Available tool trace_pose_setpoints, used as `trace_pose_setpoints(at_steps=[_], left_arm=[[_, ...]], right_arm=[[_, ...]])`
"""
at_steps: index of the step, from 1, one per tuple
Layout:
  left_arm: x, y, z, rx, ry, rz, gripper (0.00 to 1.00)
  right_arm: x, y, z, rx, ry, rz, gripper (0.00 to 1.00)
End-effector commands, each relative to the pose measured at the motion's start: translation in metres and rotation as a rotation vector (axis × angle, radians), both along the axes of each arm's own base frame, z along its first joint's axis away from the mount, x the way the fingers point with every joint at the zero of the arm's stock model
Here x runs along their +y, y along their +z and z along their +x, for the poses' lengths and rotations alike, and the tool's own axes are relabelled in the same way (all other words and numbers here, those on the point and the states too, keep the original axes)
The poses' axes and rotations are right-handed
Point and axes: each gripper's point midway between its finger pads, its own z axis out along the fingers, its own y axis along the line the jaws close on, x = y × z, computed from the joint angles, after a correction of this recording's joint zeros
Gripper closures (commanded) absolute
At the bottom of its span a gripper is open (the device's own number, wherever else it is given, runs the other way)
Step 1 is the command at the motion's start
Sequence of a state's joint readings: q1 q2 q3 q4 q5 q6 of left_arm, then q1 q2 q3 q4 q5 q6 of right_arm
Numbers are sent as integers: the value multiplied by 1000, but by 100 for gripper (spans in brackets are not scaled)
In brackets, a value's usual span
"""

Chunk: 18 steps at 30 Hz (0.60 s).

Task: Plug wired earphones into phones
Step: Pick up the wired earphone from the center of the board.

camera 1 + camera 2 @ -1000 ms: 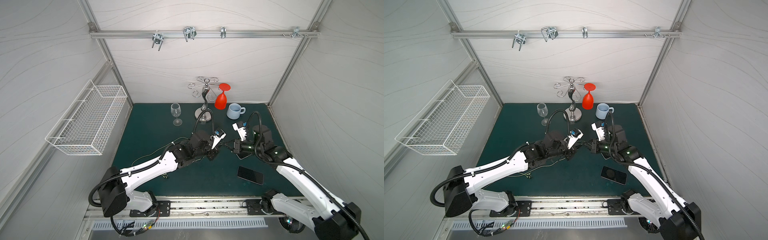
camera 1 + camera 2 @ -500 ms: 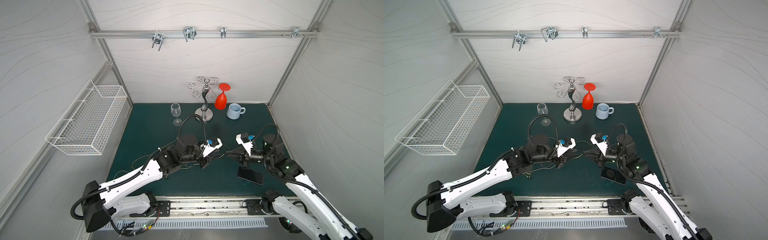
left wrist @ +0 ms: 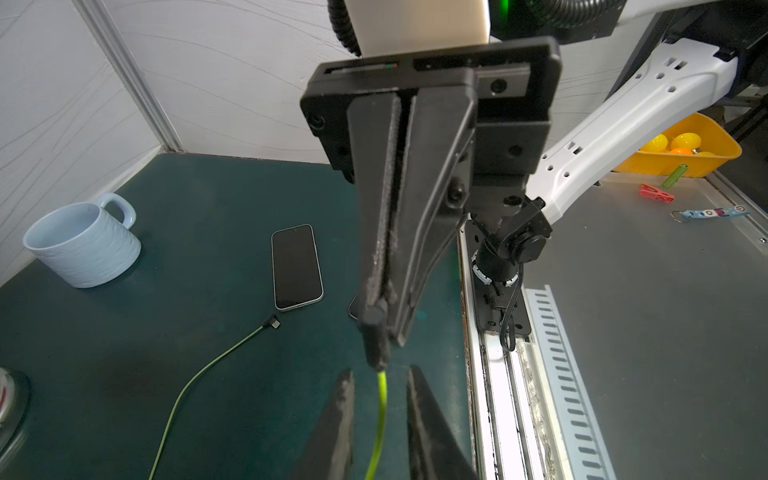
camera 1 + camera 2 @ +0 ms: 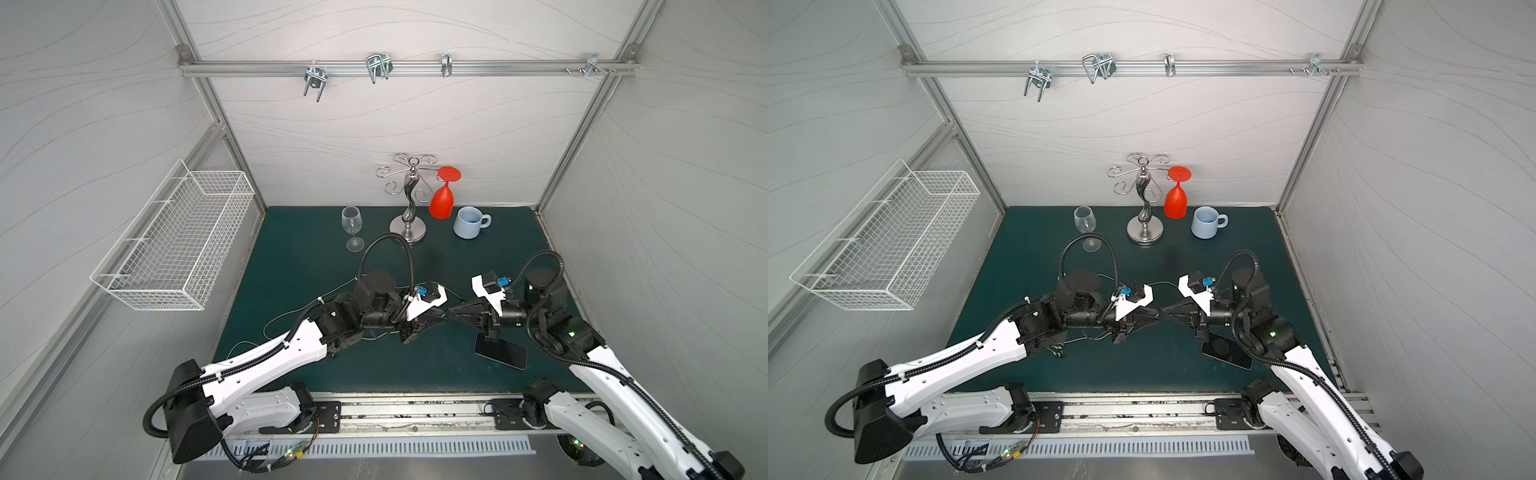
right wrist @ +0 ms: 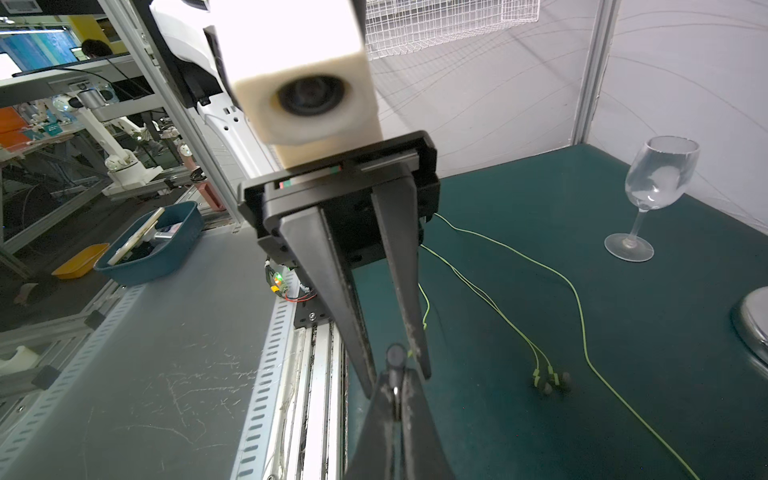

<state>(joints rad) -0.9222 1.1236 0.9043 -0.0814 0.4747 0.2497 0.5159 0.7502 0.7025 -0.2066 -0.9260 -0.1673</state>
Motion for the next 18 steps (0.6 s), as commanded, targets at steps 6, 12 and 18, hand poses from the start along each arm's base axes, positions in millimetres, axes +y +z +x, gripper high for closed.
trace_pose_setpoints(at_steps=[6, 12, 18], left_arm=[[-7, 17, 4, -37, -14, -62, 84], [-8, 14, 0, -13, -32, -57, 80], [-7, 12, -2, -6, -38, -56, 86]], right_arm=[[0, -6, -12, -51, 52, 9, 100], [1, -4, -12, -61, 60, 20, 100], [1, 1, -16, -65, 83, 31, 100]])
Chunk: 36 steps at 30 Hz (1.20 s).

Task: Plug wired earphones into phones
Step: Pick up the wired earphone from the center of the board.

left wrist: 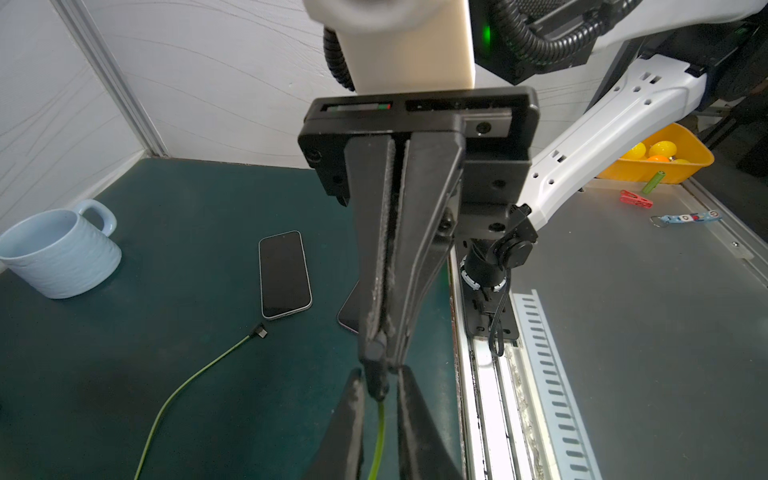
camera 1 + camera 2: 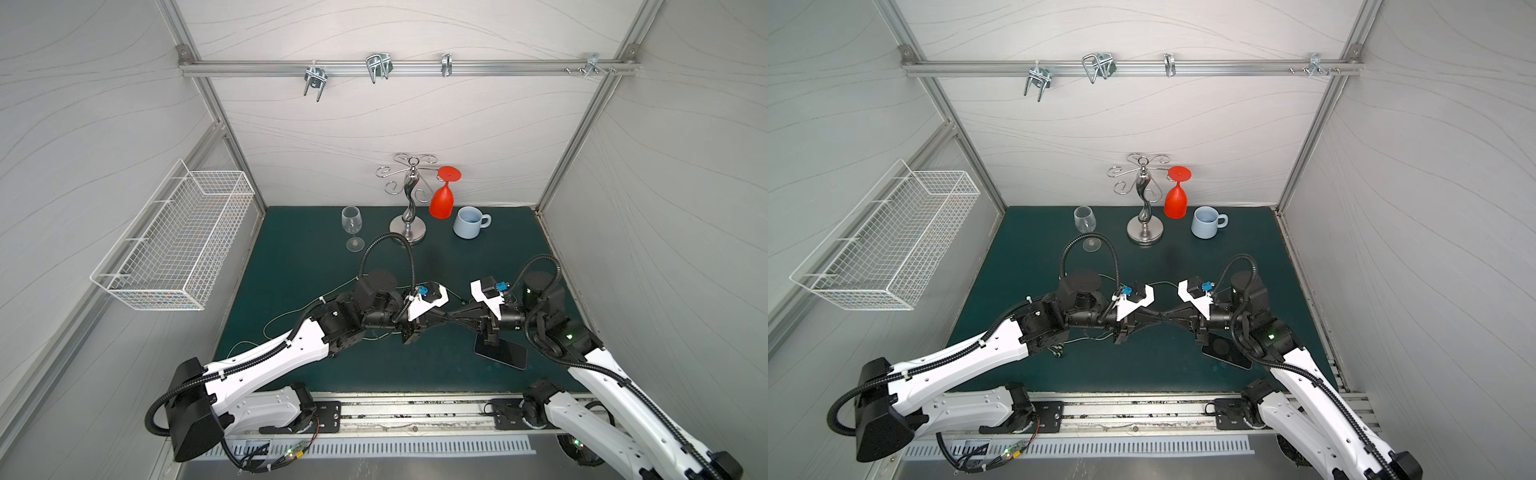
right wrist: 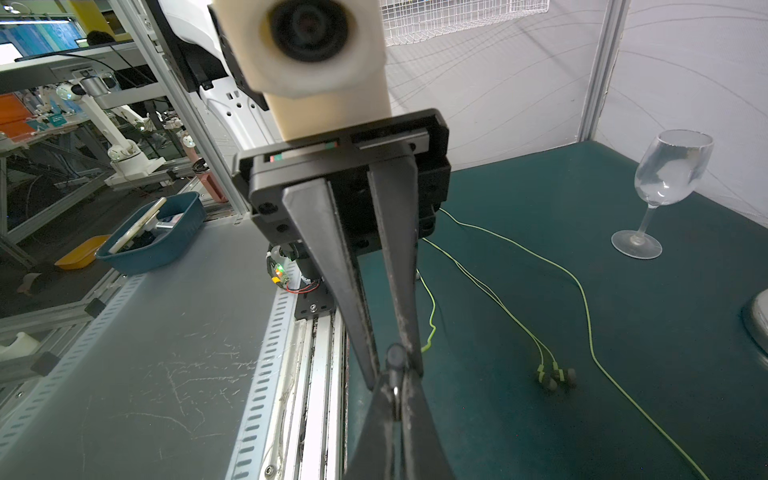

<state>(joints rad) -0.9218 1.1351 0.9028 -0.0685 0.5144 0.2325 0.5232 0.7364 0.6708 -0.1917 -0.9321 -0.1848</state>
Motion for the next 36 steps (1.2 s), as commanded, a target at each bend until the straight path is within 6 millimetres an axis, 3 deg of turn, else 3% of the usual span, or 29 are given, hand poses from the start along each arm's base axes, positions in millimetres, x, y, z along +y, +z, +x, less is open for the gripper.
trace_pose_setpoints(at_steps=[1, 5, 12, 14, 15, 17, 20, 24, 29, 33, 36], left_arm=[[-3, 13, 2, -34, -10, -47, 88], [-3, 16, 3, -37, -4, -59, 100], [-2, 18, 3, -40, 2, -69, 100], [-2, 21, 4, -41, 11, -78, 100], [-2, 22, 6, -41, 27, -85, 100], [0, 21, 15, -39, 82, -96, 100], [5, 15, 31, -43, 184, -89, 100], [15, -2, 46, -40, 291, -35, 100], [31, -28, 63, -11, 434, 37, 100], [45, -45, 76, 36, 561, 64, 100], [55, -55, 79, 48, 609, 53, 100]], right_arm=[[1, 8, -12, -50, 70, 31, 100], [2, 8, -15, -51, 92, 31, 100], [2, 7, -16, -70, 103, 18, 100], [2, 5, -16, -72, 107, 7, 94], [1, 5, -16, -79, 105, -2, 84], [-1, 1, -14, -100, 82, -33, 53], [-9, -12, -11, -171, 43, -122, 33], [-26, -49, -7, -190, 41, -348, 27], [-57, -113, 18, -29, -4, -676, 13], [-84, -164, 32, 120, 21, -909, 11], [-98, -189, 45, 158, -3, -1009, 2]])
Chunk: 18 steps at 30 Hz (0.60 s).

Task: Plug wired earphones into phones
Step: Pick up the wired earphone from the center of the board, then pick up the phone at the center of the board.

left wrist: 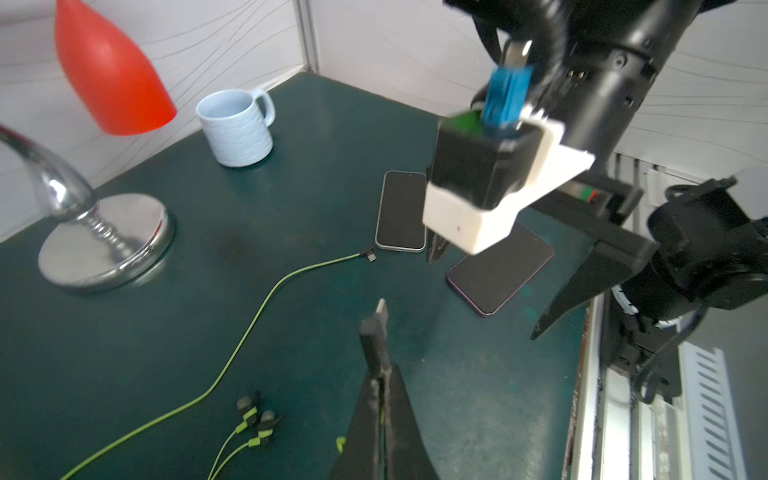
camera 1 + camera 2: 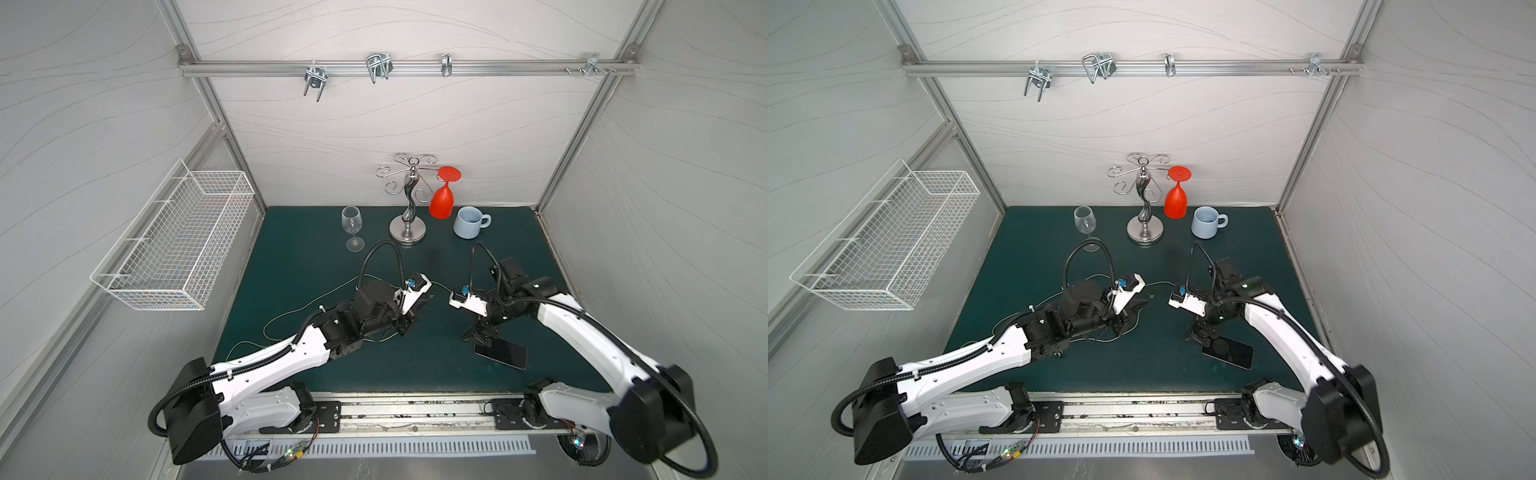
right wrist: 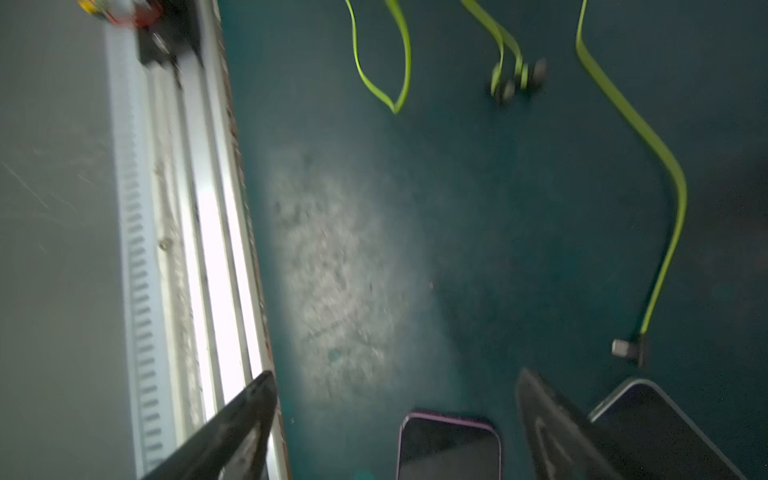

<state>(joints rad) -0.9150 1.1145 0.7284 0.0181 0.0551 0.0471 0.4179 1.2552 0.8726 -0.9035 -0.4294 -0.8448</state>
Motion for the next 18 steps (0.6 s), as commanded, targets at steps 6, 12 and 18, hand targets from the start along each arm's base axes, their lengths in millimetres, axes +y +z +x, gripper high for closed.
trace_pose_setpoints(at_steps=[6, 12, 18], left_arm=[[32, -4, 16, 43, 179, -10, 100], [45, -17, 4, 54, 183, -47, 100], [47, -23, -10, 67, 135, -52, 100]], right_arm=[[-59, -53, -32, 132, 99, -316, 1], [-83, -71, -32, 164, 50, -389, 1], [-100, -85, -25, 144, 58, -452, 1]])
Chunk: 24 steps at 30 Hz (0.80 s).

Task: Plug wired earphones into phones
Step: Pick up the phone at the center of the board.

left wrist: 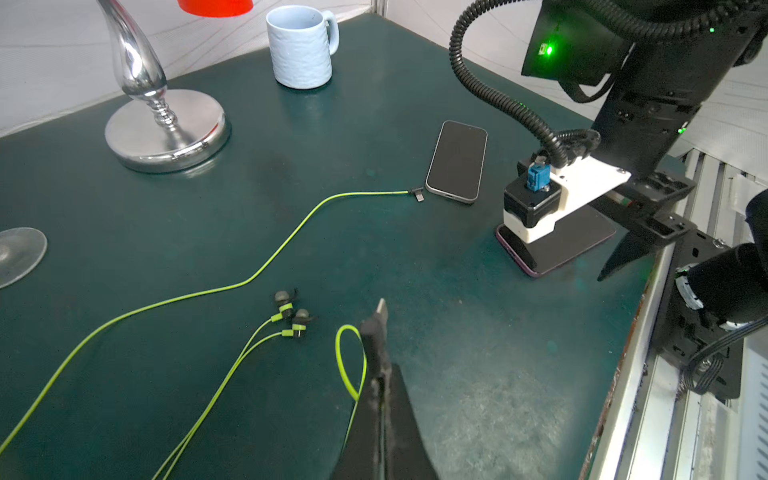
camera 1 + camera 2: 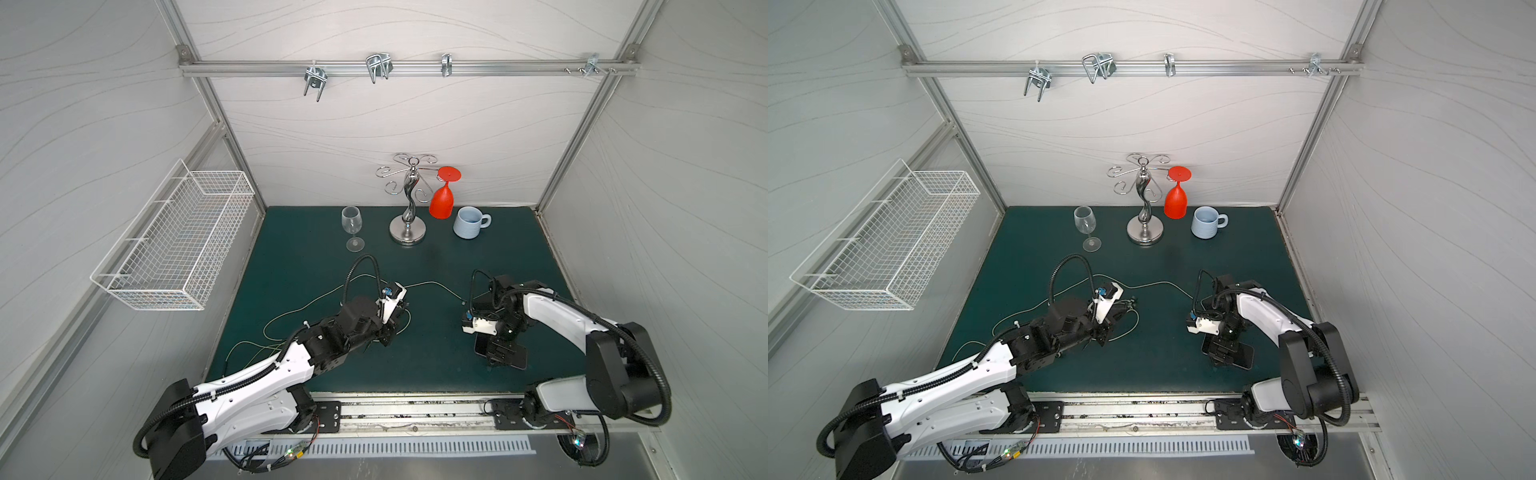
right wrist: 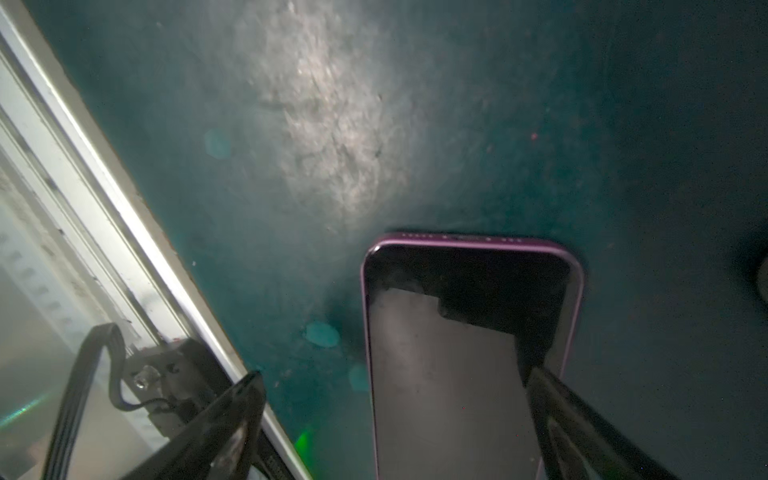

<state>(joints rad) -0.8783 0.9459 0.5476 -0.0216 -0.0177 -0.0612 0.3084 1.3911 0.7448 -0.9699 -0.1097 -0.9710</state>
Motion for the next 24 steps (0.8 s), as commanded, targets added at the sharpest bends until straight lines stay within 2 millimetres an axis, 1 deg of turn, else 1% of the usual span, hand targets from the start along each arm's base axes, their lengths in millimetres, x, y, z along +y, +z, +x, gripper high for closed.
trace_pose_setpoints(at_steps=[1, 5, 7, 10, 16, 18, 20, 24], left_arm=[[-2, 15, -3, -24, -17, -56, 100], [-1, 9, -5, -42, -34, -31, 100], [0, 6, -5, -43, -37, -16, 100], [-1, 6, -6, -43, -49, -18, 100], [-2, 6, -4, -30, -33, -35, 100], [-3, 5, -4, -25, -30, -41, 100], [-3, 5, -3, -24, -27, -44, 100], [-2, 1, -3, -14, -13, -51, 100]], right_arm=[[-15, -10, -1, 5, 63, -57, 1], [-25, -15, -2, 3, 92, -93, 1], [-25, -14, 1, -15, 92, -95, 1], [-27, -18, -3, -4, 106, -99, 1], [-33, -27, -19, 8, 140, -127, 1], [-39, -31, -27, 3, 158, -158, 1], [-44, -36, -31, -23, 164, -181, 1], [-50, -43, -26, -84, 181, -216, 8]])
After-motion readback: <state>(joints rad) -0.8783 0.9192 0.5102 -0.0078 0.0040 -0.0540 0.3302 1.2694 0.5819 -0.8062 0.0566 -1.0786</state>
